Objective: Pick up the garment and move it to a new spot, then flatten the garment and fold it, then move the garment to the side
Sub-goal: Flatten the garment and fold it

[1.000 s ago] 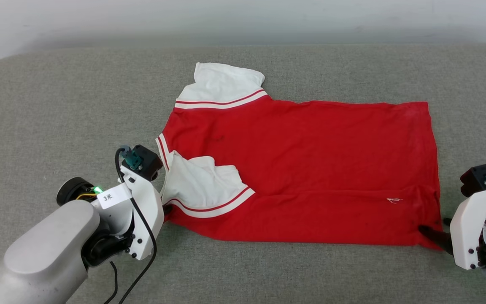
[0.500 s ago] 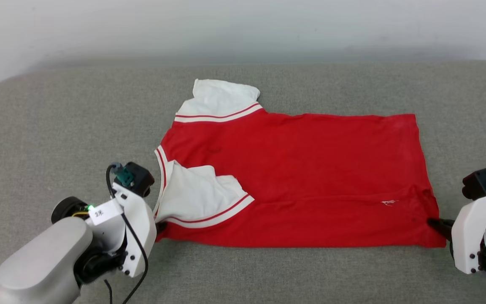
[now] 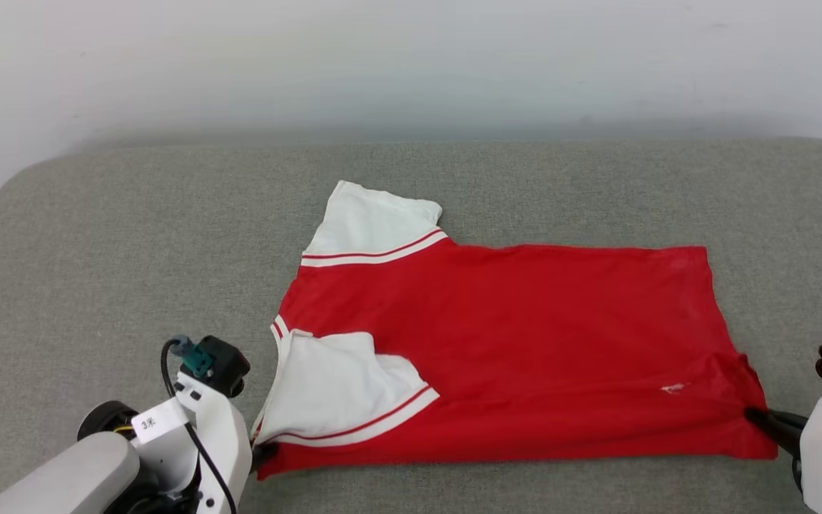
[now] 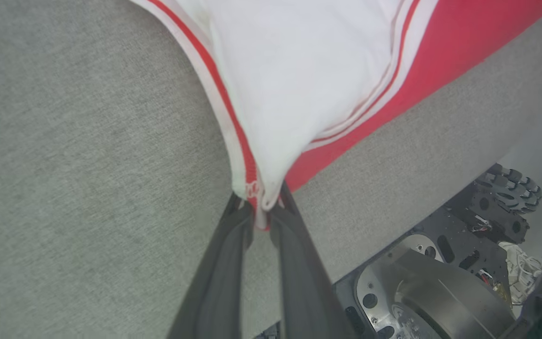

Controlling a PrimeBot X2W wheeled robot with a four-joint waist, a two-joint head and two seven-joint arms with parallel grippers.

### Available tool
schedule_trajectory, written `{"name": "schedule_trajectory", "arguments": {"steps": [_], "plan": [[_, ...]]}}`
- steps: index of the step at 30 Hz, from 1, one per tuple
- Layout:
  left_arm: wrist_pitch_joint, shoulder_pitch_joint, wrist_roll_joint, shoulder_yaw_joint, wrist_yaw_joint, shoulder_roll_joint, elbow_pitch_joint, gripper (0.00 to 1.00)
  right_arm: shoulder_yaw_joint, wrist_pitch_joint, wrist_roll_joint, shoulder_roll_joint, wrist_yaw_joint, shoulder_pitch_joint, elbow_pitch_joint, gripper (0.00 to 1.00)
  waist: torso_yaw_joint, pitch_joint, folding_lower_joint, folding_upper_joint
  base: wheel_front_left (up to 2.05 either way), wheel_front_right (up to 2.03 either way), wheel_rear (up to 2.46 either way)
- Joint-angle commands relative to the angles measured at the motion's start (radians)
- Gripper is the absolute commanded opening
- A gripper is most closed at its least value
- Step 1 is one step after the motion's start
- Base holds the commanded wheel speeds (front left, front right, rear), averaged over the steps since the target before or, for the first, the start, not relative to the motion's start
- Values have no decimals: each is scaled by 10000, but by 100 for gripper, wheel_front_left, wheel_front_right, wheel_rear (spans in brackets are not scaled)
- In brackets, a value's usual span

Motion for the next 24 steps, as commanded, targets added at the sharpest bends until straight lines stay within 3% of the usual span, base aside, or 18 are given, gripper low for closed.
{"name": "schedule_trajectory", "arguments": {"steps": [1, 10, 22, 23, 24], "plan": [[-23, 198, -64, 9, 96, 114, -90, 0, -132, -17, 47, -100, -17, 299, -95, 0, -16, -33, 0, 0, 0, 0, 0], [-110, 782, -223, -78, 396, 314, -412, 0, -926, 329, -184, -35, -17, 1251, -569, 0, -87, 99, 0, 0, 0, 0, 0], [-380, 539, -26, -209, 216, -260, 715, 0, -1297, 363, -1023, 997, -17, 1301, 422, 0, -17, 618, 0, 0, 0, 0, 0], [-457, 531, -1, -188, 225, -314, 804, 4, -1324, 281, -1000, 1119, -17, 1313, 464, 1, -12, 591, 0, 0, 0, 0, 0], [-544, 514, 44, -172, 198, -342, 862, 80, -1366, 182, -990, 1191, -17, 1325, 478, 27, -4, 548, 0, 0, 0, 0, 0]]}}
